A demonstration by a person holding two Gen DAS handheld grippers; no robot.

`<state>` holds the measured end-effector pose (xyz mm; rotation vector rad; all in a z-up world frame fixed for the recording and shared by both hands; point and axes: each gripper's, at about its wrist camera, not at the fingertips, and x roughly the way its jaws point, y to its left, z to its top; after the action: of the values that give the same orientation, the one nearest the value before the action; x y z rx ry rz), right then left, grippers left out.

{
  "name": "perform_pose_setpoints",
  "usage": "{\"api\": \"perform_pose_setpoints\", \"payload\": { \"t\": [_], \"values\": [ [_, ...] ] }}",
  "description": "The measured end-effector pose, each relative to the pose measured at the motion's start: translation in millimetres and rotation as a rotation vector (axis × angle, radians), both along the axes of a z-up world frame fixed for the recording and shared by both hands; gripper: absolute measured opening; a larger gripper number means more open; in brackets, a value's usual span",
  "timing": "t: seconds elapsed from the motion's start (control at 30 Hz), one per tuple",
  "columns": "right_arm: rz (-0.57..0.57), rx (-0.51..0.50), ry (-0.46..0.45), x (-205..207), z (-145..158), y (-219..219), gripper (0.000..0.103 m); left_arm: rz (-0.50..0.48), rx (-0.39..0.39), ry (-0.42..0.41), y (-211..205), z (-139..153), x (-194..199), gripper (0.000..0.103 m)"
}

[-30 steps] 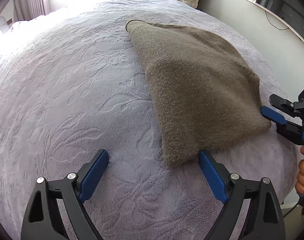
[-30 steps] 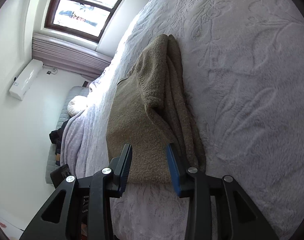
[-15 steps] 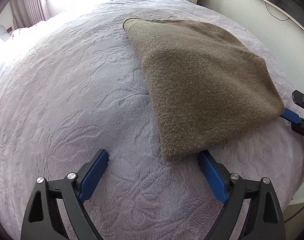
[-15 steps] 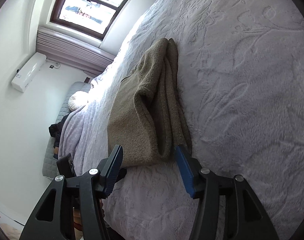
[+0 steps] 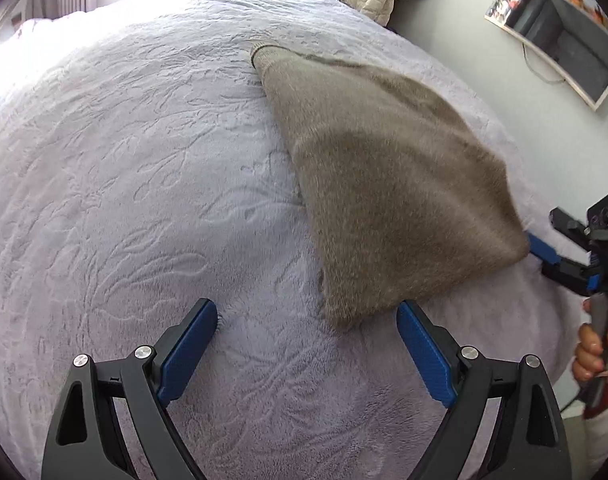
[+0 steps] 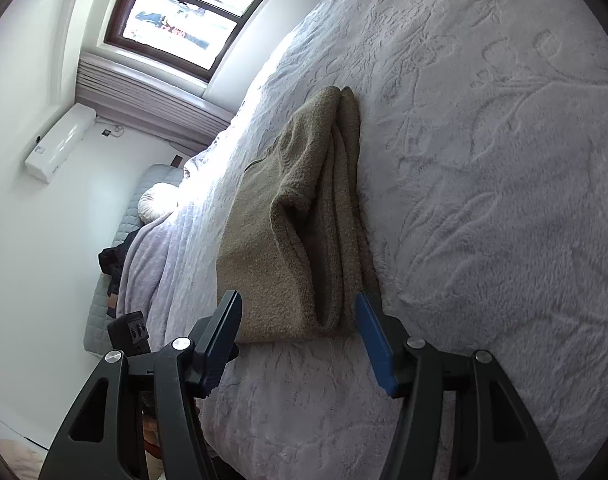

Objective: Fold small clothes

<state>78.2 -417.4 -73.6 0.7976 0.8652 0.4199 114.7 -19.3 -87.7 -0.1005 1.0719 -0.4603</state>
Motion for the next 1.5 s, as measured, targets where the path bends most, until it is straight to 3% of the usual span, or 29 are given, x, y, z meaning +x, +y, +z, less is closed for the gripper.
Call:
{"api": "perform_pose_setpoints", "payload": {
  "t": [0.3, 0.53, 0.73, 1.0, 1.27, 1.33, 1.4, 1.43, 1.5],
  "values": [
    [-0.026, -0.003, 0.013, 46.3, 9.6, -22.2, 0.067, 0.050, -0.192, 0.047, 18.5, 18.2, 56.8, 0.092],
    [0.042, -0.040, 0.065, 110.6, -0.1, -13.4, 0.068, 0.033, -0.216, 0.092, -14.0, 5.1, 92.7, 0.092],
    [0.122, -0.016, 0.129, 156.6, -13.9, -1.7, 0.068, -0.057, -0.292, 0.135, -37.9, -3.6, 111.7, 0.092],
    [0.208, -0.050, 0.141, 178.0, -29.6, 19.7, 0.069, -0.076, -0.214, 0.120, -63.7, -15.1, 125.8, 0.092],
    [0.179, -0.073, 0.132, 176.1, -31.6, 26.4, 0.068, -0.063, -0.201, 0.105, -71.9, -19.2, 133.2, 0.091],
    [0.171, -0.087, 0.138, 175.5, -28.3, 30.5, 0.065, -0.055, -0.204, 0.105, -68.0, -17.9, 130.2, 0.087],
    [0.163, -0.076, 0.138, 173.4, -24.2, 35.0, 0.053, -0.047, -0.209, 0.106, -63.7, -14.4, 126.3, 0.076],
    [0.156, -0.054, 0.122, 170.7, -20.1, 35.8, 0.042, -0.041, -0.214, 0.105, -61.5, -13.5, 125.3, 0.072],
    [0.147, -0.010, 0.095, 165.3, -12.9, 37.4, 0.038, -0.032, -0.226, 0.096, -57.0, -7.2, 122.3, 0.059]
  ]
}}
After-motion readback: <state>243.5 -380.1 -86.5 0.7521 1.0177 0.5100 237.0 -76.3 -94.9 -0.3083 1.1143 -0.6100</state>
